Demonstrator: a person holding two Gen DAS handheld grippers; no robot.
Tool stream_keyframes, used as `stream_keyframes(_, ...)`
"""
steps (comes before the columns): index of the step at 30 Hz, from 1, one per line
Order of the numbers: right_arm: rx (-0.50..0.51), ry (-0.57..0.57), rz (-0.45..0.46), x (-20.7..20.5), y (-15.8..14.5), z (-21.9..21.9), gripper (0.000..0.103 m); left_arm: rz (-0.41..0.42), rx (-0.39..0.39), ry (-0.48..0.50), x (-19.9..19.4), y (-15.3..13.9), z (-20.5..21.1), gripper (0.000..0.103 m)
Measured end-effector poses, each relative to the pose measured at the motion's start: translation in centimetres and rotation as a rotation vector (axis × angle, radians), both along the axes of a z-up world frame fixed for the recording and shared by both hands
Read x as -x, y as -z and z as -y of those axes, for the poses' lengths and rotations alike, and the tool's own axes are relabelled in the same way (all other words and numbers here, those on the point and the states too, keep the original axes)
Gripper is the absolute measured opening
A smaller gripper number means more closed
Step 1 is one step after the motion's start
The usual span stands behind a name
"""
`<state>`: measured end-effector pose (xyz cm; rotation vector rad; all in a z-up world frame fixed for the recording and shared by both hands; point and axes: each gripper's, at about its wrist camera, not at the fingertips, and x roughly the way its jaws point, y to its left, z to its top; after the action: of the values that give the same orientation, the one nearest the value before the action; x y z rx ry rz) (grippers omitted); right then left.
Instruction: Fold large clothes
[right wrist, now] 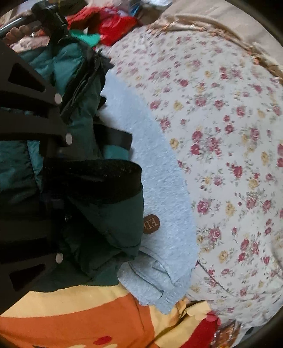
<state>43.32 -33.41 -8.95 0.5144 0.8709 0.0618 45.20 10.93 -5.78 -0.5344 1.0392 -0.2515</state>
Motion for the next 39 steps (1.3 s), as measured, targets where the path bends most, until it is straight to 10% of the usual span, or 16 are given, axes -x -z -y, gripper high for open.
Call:
stream_keyframes(5,0.055,0.041,0.063,1.9,-3.0,-0.1,0.069,0.058,0.118,-0.084,1.7,-3.1,-1.5,0.070)
stream_keyframes(9,0.143,0.022,0.127,3.6,-5.8,-1.8,0.070,0.067,0.140,-0.081,2.6,-4.9,-1.4,0.070)
stream_keyframes(19,0.360,-0.247,0.089,2.6,-1.9,-13.4,0.070,0.045,-0.321,-0.033,3.6,-0.3,4.4,0.070)
stream_keyframes(26,0.382,-0.236,0.050,-1.1,2.0,-13.3,0.071,0.066,-0.514,-0.009,0.9,3.9,5.1,0.071)
stream_keyframes(39,0.281,-0.178,0.060,2.2,-0.9,-9.7,0.076,0.084,-0.381,0.000,3.2,1.6,2.2,0.079)
